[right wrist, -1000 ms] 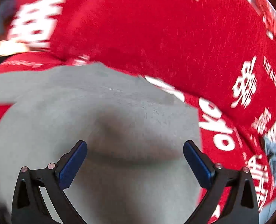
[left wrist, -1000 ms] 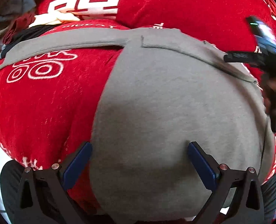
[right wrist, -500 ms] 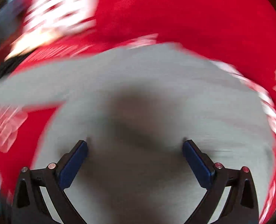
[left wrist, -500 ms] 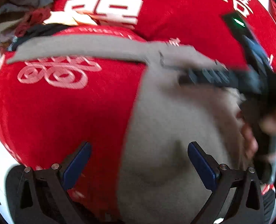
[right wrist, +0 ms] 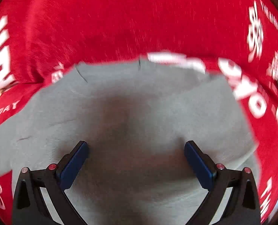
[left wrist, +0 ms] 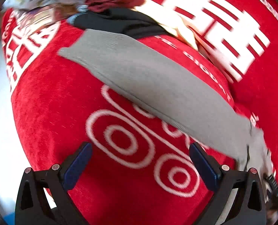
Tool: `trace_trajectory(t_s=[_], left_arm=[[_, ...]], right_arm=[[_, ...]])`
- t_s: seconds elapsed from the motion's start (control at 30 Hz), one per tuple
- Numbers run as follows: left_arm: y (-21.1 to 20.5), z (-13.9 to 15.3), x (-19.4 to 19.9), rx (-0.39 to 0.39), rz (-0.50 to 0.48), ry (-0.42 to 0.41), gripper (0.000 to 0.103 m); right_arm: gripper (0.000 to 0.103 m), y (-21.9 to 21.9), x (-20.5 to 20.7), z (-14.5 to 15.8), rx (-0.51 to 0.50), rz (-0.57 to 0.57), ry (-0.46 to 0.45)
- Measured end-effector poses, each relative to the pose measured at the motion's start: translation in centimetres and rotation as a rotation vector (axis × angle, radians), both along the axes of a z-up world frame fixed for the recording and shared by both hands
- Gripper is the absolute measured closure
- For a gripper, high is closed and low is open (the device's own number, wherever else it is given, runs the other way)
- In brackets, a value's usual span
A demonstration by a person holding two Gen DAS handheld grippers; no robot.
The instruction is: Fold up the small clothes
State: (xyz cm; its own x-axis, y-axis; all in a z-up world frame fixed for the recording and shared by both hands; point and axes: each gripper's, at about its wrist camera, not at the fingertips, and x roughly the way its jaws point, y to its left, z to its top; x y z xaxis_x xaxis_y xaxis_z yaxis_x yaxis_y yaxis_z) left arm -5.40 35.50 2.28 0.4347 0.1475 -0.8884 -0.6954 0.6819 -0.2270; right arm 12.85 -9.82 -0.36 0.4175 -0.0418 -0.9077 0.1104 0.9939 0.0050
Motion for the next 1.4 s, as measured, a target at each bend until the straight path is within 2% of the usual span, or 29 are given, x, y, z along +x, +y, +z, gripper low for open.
trace_trajectory(t_s=[0.07, 0.17, 0.2, 0.23, 0.27, 0.3, 0.33, 0.4, 0.47, 0.57, 0.63, 0.73, 0.8, 0.87, 0.9, 0.93, 1.0, 1.03, 1.07, 1.17, 1.2, 1.23, 1.3, 1.4], left_arm=[[0.5, -0.2, 0.0, 0.024, 0.008, 0.005, 0.000], [1.6, -0.2, 0.4, 0.035, 0.027, 0.012, 0.000], [2.2, -0.2, 0.6, 0.031, 0.034, 0.013, 0.000], [3.1, -0.1, 0.5, 0.020, 0.048, 0.015, 0.000], [4.0, -0.1, 0.5, 0.014, 0.069, 0.018, 0.000], [4.9, -0.1, 0.6, 0.008, 0.086, 0.023, 0.000], [6.1, -0.3, 0.7, 0.002, 0.107, 0.032, 0.000], [7.8, -0.4, 1.0, 0.005, 0.128, 0.019, 0.000], [9.0, -0.5, 1.4, 0.018, 0.145, 0.019, 0.000], [9.7, -0.9, 3.7, 0.100, 0.146, 0.111, 0.000], [9.6, -1.2, 4.8, 0.151, 0.156, 0.135, 0.000], [10.0, -1.2, 6.0, 0.173, 0.187, 0.121, 0.000], [10.3, -1.2, 6.6, 0.178, 0.176, 0.095, 0.000], [10.6, -1.1, 6.6, 0.192, 0.177, 0.074, 0.011], [10.7, -0.8, 6.4, 0.227, 0.186, 0.054, 0.031], [10.8, -0.6, 6.1, 0.239, 0.181, 0.029, 0.041], [11.5, -0.4, 5.8, 0.221, 0.178, -0.006, 0.073], [11.8, -0.3, 5.6, 0.213, 0.182, -0.019, 0.085], [12.4, -0.2, 5.3, 0.182, 0.175, -0.041, 0.085], [12.9, 0.4, 4.3, 0.126, 0.160, -0.089, 0.090], [12.9, 0.6, 4.0, 0.121, 0.158, -0.103, 0.090], [12.5, 1.0, 3.7, 0.122, 0.154, -0.118, 0.090], [11.9, 1.8, 3.4, 0.144, 0.138, -0.139, 0.090], [10.9, 2.8, 3.2, 0.162, 0.117, -0.158, 0.090]], right_arm=[[0.001, 2.4, -0.5, -0.1, -0.076, -0.006, -0.070], [0.000, 8.2, -1.1, -0.4, -0.080, 0.090, -0.086], [0.000, 9.8, -1.3, -0.2, -0.040, 0.165, -0.084], [0.001, 11.9, -1.2, -0.4, 0.043, 0.289, -0.030], [0.000, 14.2, -1.3, -0.3, 0.077, 0.410, 0.018], [0.000, 15.5, -1.6, 0.4, 0.046, 0.451, -0.011], [0.000, 16.7, -1.8, 1.5, 0.023, 0.491, -0.077], [0.000, 17.6, -1.0, 2.2, 0.016, 0.501, -0.115], [0.000, 17.8, 0.8, 2.2, -0.004, 0.448, -0.102], [0.000, 18.0, 3.8, 0.7, -0.074, 0.332, -0.073], [0.000, 17.9, 4.9, -0.5, -0.105, 0.297, -0.033], [0.000, 20.2, 4.3, -2.1, -0.097, 0.341, 0.023], [0.000, 22.8, 3.0, -2.8, -0.121, 0.406, 0.014], [0.001, 25.9, 1.4, -2.9, -0.170, 0.487, -0.020], [0.001, 27.0, 0.7, -2.5, -0.213, 0.487, -0.060], [0.001, 27.9, 0.0, -2.1, -0.234, 0.494, -0.098], [0.001, 29.6, -0.8, -1.4, -0.183, 0.541, -0.097], [0.001, 30.1, -1.1, -1.1, -0.185, 0.528, -0.106], [0.001, 30.4, -1.4, -0.7, -0.156, 0.527, -0.113], [0.001, 32.0, -2.3, -0.9, 0.120, 0.678, 0.051], [0.001, 32.3, -2.8, -0.7, 0.147, 0.717, 0.075], [0.001, 32.5, -3.3, 0.0, 0.135, 0.746, 0.050], [0.001, 31.7, -3.4, 0.9, 0.085, 0.735, -0.026], [0.001, 29.3, -0.9, 1.4, 0.032, 0.618, -0.050]])
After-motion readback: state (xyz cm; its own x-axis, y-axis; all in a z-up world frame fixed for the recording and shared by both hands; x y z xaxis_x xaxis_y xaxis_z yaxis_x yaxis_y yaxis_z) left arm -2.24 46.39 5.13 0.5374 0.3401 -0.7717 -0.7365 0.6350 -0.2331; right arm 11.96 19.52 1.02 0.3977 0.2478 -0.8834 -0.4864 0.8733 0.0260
